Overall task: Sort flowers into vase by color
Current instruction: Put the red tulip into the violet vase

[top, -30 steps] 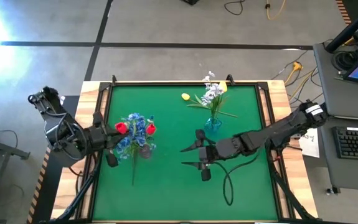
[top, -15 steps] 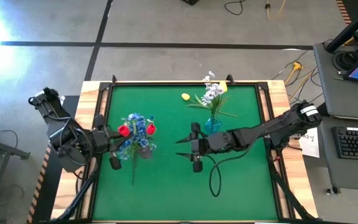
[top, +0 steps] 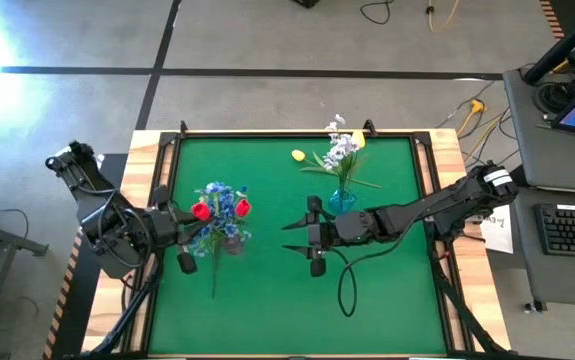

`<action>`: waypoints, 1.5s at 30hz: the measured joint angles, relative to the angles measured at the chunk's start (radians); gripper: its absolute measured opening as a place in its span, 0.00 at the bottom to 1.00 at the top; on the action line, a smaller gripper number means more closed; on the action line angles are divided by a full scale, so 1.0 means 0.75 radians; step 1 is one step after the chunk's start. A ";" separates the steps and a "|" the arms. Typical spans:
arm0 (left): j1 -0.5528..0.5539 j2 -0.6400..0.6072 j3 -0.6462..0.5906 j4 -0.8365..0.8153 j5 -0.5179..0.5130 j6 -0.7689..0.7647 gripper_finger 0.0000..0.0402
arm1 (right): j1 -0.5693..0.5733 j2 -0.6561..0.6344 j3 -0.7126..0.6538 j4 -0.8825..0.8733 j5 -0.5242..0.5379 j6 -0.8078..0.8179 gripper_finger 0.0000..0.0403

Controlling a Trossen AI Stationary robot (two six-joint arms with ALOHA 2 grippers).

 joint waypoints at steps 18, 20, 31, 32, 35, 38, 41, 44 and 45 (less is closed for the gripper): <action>0.012 0.017 -0.001 0.000 0.001 0.000 0.00 | -0.020 0.000 0.000 0.030 0.000 -0.127 0.48; 0.012 0.023 -0.002 0.000 0.001 0.000 0.00 | -0.024 0.000 0.000 0.030 0.000 -0.130 0.48; 0.012 0.032 -0.002 0.001 0.002 -0.010 0.00 | -0.031 0.000 0.000 0.030 0.000 -0.123 0.48; 0.012 0.032 -0.002 0.001 0.002 -0.010 0.00 | -0.031 0.000 0.000 0.030 0.000 -0.120 0.48; 0.012 0.032 -0.003 0.001 0.003 -0.010 0.00 | -0.031 0.000 0.000 0.030 0.000 -0.119 0.48; 0.012 0.032 -0.003 0.002 0.003 -0.010 0.00 | -0.032 0.000 0.000 0.030 0.000 -0.118 0.48; 0.012 0.032 -0.004 0.002 0.003 -0.010 0.00 | -0.031 0.000 0.000 0.030 0.000 -0.114 0.48; 0.012 0.032 -0.005 0.002 0.003 -0.010 0.00 | -0.032 0.000 0.000 0.029 0.000 -0.104 0.48; 0.012 0.032 -0.005 0.002 0.003 -0.010 0.00 | -0.031 0.000 0.000 0.030 0.000 -0.104 0.48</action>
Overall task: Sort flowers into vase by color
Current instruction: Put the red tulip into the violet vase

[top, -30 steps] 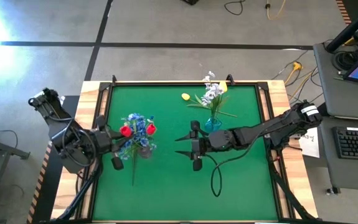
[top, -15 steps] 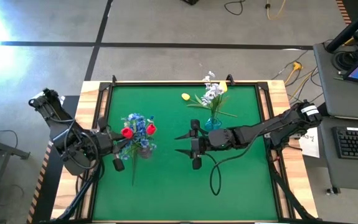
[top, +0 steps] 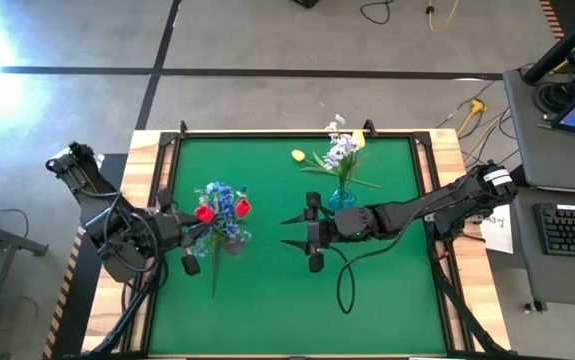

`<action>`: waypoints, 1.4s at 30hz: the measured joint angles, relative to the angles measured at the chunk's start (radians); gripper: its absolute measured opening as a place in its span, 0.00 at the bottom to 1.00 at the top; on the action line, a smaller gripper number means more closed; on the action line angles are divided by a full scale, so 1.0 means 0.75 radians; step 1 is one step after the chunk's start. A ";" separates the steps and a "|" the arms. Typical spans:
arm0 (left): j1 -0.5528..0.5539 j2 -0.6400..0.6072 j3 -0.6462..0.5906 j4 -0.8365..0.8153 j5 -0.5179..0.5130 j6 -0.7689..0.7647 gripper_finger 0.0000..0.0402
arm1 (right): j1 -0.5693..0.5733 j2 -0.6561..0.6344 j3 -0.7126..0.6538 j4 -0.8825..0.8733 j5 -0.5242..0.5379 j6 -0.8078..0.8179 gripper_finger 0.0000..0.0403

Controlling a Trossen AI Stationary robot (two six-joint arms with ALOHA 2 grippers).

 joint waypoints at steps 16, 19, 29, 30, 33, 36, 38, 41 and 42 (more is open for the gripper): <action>0.000 0.000 0.000 0.000 0.000 0.001 0.00 | -0.001 0.000 0.000 0.001 0.000 0.023 0.48; 0.000 0.000 0.000 0.000 0.000 0.001 0.00 | -0.001 0.001 0.000 0.001 0.000 0.024 0.48; 0.000 0.000 0.000 0.000 0.000 0.005 0.00 | -0.001 0.003 0.000 0.001 0.000 0.024 0.48; 0.000 0.000 0.000 0.000 0.000 0.008 0.00 | -0.001 0.003 0.000 0.001 0.000 0.023 0.48; 0.000 0.000 0.000 -0.001 0.000 0.011 0.00 | -0.001 0.003 0.000 0.001 0.000 0.021 0.48; 0.000 0.000 0.000 -0.001 -0.001 0.011 0.00 | -0.001 0.003 0.000 0.001 0.000 0.021 0.48; 0.000 0.000 0.000 -0.001 -0.001 0.011 0.00 | -0.001 0.003 0.000 0.001 0.000 0.020 0.48; 0.000 0.000 0.000 -0.001 -0.001 0.011 0.00 | -0.001 0.003 0.000 0.001 0.000 0.013 0.48; 0.000 0.000 0.000 -0.001 -0.001 0.011 0.00 | -0.001 0.003 0.000 0.001 0.000 0.011 0.48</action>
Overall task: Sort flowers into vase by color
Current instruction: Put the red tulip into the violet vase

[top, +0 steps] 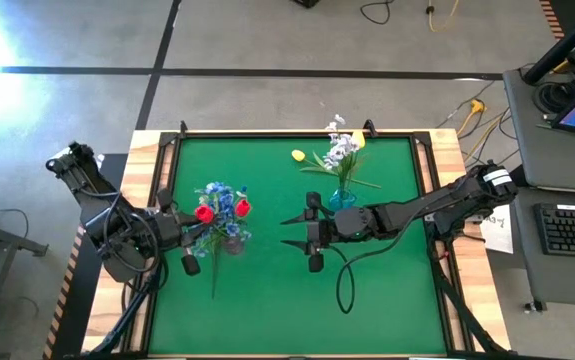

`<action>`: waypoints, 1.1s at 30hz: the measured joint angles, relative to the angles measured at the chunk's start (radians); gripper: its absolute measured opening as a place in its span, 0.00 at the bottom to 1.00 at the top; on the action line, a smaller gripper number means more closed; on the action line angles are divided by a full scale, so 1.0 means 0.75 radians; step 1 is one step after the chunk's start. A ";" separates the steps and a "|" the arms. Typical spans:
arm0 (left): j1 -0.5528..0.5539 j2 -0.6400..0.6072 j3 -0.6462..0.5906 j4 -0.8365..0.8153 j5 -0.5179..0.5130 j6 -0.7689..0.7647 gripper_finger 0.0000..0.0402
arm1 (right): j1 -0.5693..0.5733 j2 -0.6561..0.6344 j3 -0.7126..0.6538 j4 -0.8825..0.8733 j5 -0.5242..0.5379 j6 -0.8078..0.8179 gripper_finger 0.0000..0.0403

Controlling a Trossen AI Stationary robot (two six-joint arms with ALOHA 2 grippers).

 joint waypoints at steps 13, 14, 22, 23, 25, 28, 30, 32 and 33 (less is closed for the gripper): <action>0.000 -0.001 0.000 0.001 -0.001 -0.001 0.00 | 0.000 0.001 0.000 0.001 0.000 0.050 0.48; 0.000 -0.001 0.000 0.001 -0.001 -0.001 0.00 | 0.000 0.001 0.000 0.001 0.000 0.059 0.48; 0.000 -0.001 0.000 0.006 -0.001 -0.004 0.00 | 0.000 0.001 0.000 0.023 0.001 0.089 0.48; 0.000 -0.001 0.000 0.005 -0.001 -0.001 0.00 | 0.000 0.001 0.000 0.023 0.000 0.095 0.48; 0.000 -0.001 0.000 0.005 -0.003 0.010 0.00 | 0.000 0.001 0.000 0.023 0.000 0.097 0.48; 0.000 0.000 0.000 0.005 -0.033 0.015 0.00 | 0.000 0.001 0.000 0.026 0.000 0.097 0.48; 0.000 0.001 0.000 0.005 -0.035 0.008 0.00 | 0.000 0.001 0.000 0.026 0.000 0.096 0.48; 0.000 0.002 0.000 0.005 -0.035 0.002 0.00 | 0.000 0.001 0.000 0.026 0.000 0.093 0.48; 0.000 0.002 0.000 0.004 -0.035 -0.003 0.00 | 0.000 0.001 0.000 0.026 0.000 0.093 0.48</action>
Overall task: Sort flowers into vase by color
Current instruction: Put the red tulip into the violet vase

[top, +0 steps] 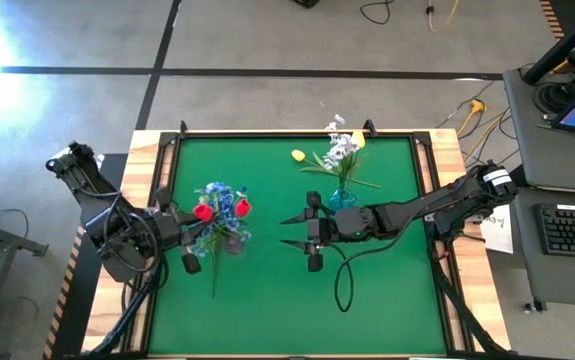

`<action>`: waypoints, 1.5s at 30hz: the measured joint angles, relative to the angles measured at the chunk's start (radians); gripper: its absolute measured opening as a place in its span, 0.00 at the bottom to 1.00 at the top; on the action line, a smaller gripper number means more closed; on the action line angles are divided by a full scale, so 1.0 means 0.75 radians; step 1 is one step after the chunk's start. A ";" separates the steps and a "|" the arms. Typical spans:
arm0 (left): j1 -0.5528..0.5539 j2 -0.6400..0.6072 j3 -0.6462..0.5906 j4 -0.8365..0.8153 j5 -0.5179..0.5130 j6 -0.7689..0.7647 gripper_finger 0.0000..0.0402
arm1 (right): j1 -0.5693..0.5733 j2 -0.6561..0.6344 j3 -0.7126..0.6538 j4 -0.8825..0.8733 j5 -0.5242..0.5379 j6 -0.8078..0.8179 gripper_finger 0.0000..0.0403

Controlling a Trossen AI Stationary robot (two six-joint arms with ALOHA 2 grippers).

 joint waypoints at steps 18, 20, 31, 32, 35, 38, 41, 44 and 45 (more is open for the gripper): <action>0.004 0.001 0.000 0.056 -0.035 -0.013 0.00 | 0.000 0.000 0.000 0.202 -0.001 -0.089 0.48; 0.008 0.002 0.000 0.112 -0.083 -0.013 0.00 | 0.000 0.000 0.000 0.267 -0.001 -0.102 0.48; 0.055 0.020 0.000 0.346 -0.117 0.133 0.00 | 0.001 0.001 0.059 0.444 -0.011 -0.010 0.48; 0.061 0.025 0.000 0.365 -0.117 0.147 0.00 | 0.001 0.002 0.069 0.443 -0.017 0.013 0.48; 0.078 0.043 0.000 0.449 -0.113 0.212 0.00 | 0.001 0.002 0.096 0.450 -0.080 0.049 0.48; 0.081 0.064 0.000 0.539 -0.089 0.288 0.00 | 0.001 0.002 0.106 0.454 -0.114 0.063 0.48; 0.081 0.084 0.000 0.644 -0.080 0.388 0.00 | 0.001 0.002 0.108 0.483 -0.117 0.066 0.48; 0.081 0.106 0.007 0.722 -0.079 0.472 0.00 | 0.000 0.002 0.108 0.510 -0.116 0.048 0.48; 0.081 0.115 0.016 0.729 -0.075 0.487 0.00 | 0.000 0.002 0.108 0.514 -0.116 0.048 0.48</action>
